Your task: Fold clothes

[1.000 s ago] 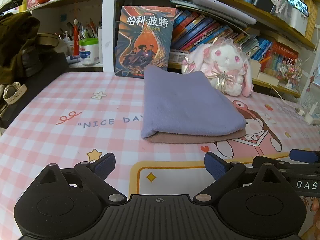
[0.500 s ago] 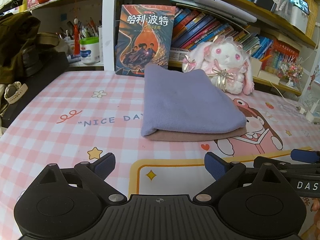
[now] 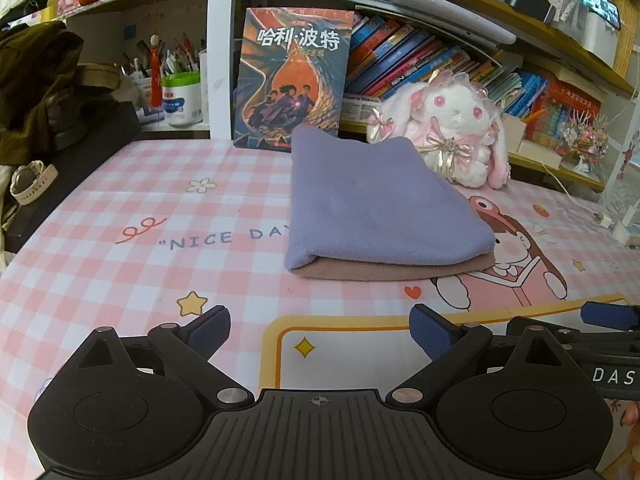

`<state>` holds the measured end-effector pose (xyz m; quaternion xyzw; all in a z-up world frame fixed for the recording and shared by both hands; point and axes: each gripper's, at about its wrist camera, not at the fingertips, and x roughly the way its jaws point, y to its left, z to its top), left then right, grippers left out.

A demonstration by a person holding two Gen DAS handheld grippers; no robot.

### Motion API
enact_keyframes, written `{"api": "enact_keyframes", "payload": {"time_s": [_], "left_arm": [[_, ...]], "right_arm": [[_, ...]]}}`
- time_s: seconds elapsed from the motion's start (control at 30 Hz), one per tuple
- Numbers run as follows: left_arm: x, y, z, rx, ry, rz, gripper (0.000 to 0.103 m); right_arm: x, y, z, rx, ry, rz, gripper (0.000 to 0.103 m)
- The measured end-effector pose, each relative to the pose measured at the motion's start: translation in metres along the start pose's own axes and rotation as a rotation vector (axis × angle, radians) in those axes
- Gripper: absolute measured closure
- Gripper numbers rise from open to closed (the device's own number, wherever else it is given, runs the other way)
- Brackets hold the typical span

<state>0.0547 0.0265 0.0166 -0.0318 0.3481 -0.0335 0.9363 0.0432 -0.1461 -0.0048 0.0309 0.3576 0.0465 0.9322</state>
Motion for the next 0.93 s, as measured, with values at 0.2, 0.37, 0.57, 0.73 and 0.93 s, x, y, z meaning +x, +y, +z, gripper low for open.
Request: {"api": "enact_keyframes", "payload": {"time_s": [0.2, 0.37, 0.57, 0.73, 0.93], "left_arm": [[0.0004, 0.0004, -0.0004, -0.002, 0.002, 0.0, 0.005], [0.001, 0.001, 0.0003, -0.002, 0.003, -0.001, 0.005], [0.0015, 0.002, 0.001, -0.006, 0.002, -0.007, 0.005], [0.0022, 0.0042, 0.0006, -0.019, -0.003, -0.007, 0.005], [0.0056, 0.0042, -0.0003, -0.014, 0.008, -0.008, 0.005]], "right_arm": [[0.0002, 0.0012, -0.0005, -0.001, 0.003, -0.001, 0.004], [0.001, 0.0016, 0.0, -0.001, 0.005, -0.001, 0.004], [0.0014, 0.0032, -0.0002, -0.003, 0.007, -0.003, 0.004], [0.0021, 0.0036, -0.0007, -0.003, 0.01, -0.003, 0.004], [0.0064, 0.0032, -0.002, -0.005, 0.026, -0.002, 0.004]]}}
